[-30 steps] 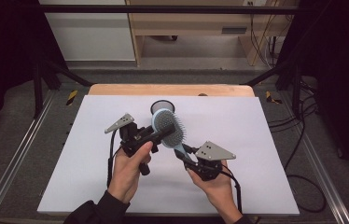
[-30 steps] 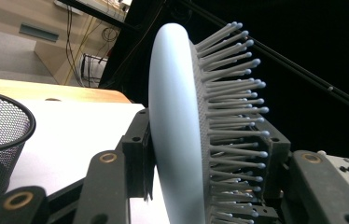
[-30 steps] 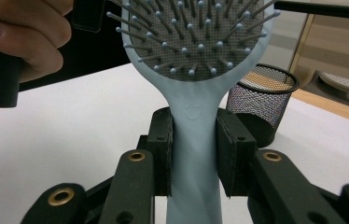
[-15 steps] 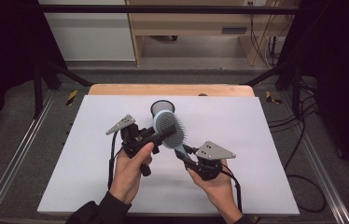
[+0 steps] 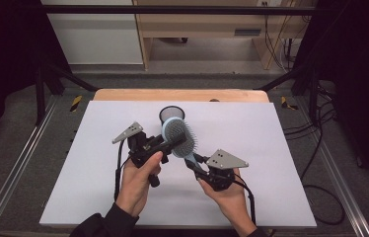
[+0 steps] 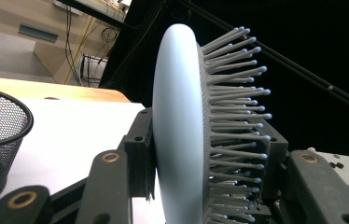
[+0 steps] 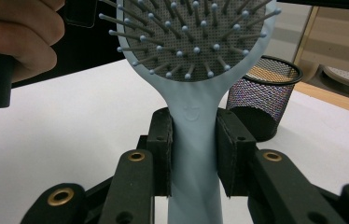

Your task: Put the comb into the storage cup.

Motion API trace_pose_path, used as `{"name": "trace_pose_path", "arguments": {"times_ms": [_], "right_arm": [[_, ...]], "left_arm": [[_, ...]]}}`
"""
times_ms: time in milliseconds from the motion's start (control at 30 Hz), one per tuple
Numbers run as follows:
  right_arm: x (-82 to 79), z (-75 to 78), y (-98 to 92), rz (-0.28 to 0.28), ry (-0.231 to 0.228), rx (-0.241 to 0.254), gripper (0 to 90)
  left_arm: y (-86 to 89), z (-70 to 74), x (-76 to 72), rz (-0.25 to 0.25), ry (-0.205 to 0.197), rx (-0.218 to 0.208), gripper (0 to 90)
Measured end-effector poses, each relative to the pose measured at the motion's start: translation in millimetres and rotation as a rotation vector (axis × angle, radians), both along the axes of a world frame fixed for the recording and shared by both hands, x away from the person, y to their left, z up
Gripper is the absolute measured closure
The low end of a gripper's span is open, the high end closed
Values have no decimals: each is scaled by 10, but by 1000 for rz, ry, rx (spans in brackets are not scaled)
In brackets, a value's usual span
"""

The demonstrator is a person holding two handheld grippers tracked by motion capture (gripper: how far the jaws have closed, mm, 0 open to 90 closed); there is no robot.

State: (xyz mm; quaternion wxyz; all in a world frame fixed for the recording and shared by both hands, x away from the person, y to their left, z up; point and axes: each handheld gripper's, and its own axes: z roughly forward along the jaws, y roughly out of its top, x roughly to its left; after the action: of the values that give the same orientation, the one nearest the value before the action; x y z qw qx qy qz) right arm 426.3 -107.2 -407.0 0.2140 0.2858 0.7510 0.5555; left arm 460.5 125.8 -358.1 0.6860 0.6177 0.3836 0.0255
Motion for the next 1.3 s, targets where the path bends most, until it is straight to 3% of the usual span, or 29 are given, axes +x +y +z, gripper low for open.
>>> {"name": "trace_pose_path", "arguments": {"times_ms": [300,433,567,733,867,1000,1300], "right_arm": [[17,-13,-12,20,8,22,673],[45,-4,-60,1,11,54,486],[61,8,-121,2,22,74,384],[81,-23,-262,-10,20,64,275],[123,-105,-420,-46,-17,74,198],[179,-159,-499,-87,-10,69,180],[219,-201,-566,-85,38,48,121]], "left_arm": [[-3,6,-7,6,-8,6,525],[17,4,4,20,-11,15,525],[53,7,15,41,-15,21,524],[129,35,22,70,-38,22,523],[183,49,39,82,-40,24,523],[227,64,32,100,-54,38,523],[359,130,8,145,-88,53,523]]}}
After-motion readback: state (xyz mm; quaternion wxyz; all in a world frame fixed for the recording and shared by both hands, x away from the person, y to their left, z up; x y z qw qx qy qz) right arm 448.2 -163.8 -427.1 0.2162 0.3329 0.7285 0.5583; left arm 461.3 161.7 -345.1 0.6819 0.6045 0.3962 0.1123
